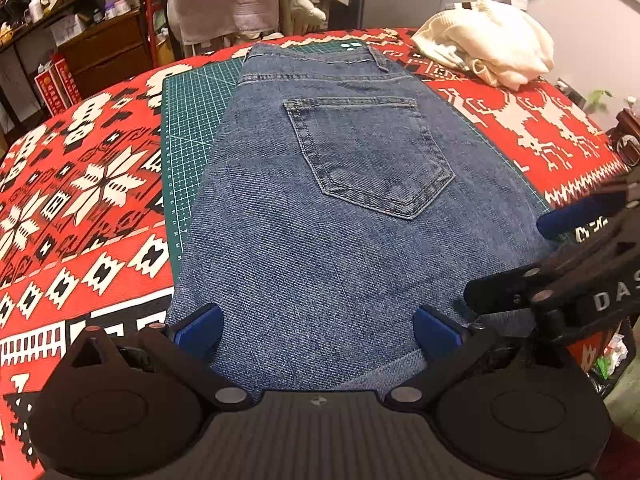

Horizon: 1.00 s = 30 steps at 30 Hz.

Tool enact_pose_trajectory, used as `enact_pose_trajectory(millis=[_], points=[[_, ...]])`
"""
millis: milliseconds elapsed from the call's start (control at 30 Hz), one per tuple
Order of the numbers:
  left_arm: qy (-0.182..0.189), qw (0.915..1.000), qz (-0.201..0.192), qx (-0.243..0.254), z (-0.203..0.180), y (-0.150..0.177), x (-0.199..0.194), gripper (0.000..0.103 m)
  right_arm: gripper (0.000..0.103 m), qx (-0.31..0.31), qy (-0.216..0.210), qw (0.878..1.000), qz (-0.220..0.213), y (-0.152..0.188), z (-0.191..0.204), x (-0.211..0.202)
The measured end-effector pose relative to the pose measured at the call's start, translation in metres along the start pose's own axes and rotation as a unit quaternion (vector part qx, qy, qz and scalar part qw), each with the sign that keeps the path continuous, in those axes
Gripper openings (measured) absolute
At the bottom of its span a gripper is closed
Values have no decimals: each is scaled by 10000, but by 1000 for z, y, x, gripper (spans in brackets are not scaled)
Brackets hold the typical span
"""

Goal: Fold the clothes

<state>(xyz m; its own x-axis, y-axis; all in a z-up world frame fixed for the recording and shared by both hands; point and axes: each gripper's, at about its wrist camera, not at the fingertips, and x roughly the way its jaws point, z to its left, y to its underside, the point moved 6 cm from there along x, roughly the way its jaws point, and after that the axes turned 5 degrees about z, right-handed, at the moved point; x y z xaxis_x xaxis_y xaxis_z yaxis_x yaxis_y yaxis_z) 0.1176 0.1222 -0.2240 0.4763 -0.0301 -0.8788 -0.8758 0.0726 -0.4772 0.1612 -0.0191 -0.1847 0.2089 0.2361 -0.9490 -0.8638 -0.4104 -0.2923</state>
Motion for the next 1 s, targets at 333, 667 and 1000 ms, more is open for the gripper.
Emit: enact_pose_trajectory(millis=[333,667,1000], points=[[-34,10000,15,55,2,-1,-1,100,103,57,599,9972,-455,0,2,5],[12,9989,-296,-361,21,-4,-49,92,102,625,213,9890,-1322,-4,-4,-58],[298,9812,-255,-1889,99,53,-104,73,72,692,-306,9857,-1509,42,22,-108]])
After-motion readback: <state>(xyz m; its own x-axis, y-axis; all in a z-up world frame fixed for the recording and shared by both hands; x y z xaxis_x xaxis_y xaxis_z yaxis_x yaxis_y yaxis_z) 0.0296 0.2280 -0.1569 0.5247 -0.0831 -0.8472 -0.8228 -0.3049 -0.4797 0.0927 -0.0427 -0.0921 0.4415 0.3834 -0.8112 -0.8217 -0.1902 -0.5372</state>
